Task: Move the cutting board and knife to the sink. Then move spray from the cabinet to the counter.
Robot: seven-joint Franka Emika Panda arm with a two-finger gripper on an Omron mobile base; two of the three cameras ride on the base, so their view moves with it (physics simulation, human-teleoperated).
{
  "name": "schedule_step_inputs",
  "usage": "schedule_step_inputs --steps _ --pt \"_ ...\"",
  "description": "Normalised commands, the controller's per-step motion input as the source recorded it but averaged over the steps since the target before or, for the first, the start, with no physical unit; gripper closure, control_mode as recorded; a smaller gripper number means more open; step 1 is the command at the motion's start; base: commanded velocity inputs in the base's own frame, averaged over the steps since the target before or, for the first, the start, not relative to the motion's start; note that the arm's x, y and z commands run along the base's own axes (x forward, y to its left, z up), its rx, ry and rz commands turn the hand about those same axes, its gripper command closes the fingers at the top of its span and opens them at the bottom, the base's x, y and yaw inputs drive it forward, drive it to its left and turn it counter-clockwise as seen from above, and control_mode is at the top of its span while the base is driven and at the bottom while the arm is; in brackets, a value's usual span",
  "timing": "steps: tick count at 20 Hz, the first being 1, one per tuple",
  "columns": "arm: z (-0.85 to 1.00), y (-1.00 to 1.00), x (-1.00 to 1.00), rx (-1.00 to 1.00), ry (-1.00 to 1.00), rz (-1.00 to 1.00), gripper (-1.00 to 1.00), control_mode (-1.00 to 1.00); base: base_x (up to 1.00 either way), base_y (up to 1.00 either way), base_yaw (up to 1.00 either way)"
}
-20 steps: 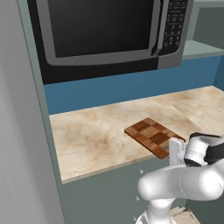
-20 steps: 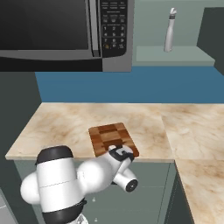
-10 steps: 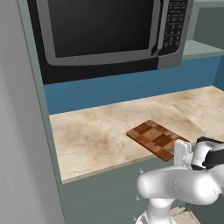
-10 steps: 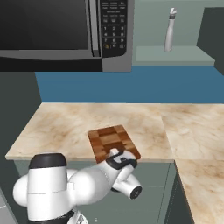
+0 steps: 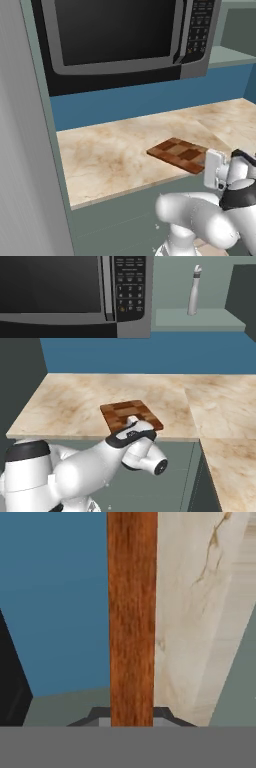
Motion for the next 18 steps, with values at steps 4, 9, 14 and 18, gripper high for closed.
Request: schedule_step_inputs --steps 4,9,14,18 --pt "0.68 0.00 -0.04 0.00 0.00 0.00 1.00 -1.00 0.00 0.00 0.00" --pt "0.67 -0.01 -0.16 0.00 -0.03 0.00 1.00 -1.00 0.00 0.00 0.00" --pt "0.71 -0.15 -0.27 0.00 -0.02 0.00 1.00 -1.00 0.00 0.00 0.00" --pt "0.82 -0.21 -0.41 0.00 -0.01 0.00 1.00 -1.00 0.00 0.00 0.00"
